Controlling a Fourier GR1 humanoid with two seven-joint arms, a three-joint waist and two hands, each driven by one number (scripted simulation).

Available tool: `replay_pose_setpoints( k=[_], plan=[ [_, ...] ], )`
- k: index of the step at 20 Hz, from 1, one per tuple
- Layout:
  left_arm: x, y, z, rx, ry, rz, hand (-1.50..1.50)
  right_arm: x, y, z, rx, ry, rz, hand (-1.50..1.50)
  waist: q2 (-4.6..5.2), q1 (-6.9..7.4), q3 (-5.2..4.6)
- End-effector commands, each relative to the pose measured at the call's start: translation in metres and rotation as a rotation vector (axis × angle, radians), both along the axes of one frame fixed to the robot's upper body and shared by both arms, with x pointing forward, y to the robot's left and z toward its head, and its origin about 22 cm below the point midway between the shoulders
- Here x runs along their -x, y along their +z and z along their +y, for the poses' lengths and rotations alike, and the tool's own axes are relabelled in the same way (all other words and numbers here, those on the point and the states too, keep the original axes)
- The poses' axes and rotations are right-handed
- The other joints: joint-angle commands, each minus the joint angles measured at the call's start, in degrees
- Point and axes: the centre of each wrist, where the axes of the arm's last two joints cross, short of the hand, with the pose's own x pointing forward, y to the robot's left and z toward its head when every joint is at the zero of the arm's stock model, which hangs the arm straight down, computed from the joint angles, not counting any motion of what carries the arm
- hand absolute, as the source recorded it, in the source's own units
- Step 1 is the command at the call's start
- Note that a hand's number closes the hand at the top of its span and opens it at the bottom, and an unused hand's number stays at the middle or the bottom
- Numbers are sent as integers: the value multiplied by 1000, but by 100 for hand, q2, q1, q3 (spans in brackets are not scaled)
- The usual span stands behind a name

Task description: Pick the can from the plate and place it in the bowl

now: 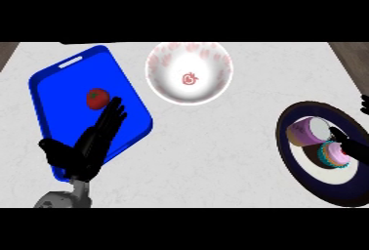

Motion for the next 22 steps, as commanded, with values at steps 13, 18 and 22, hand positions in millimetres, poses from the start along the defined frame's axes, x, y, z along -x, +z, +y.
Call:
replay_pose_setpoints(
  k=[13, 18, 22],
  plan=[
    [-12, 11, -15, 29, -96, -5, 0, 30, 114, 37, 550, -142, 578, -150, 52, 380, -6],
    [-11, -1, -15, 51, -112, 2, 0, 16, 131, 76, 493, -115, 757, -150, 62, 470, 6],
    [-24, -1, -13, 53, -118, 23, 0, -13, 135, 66, 425, -128, 855, -150, 63, 397, 17]
  ],
)
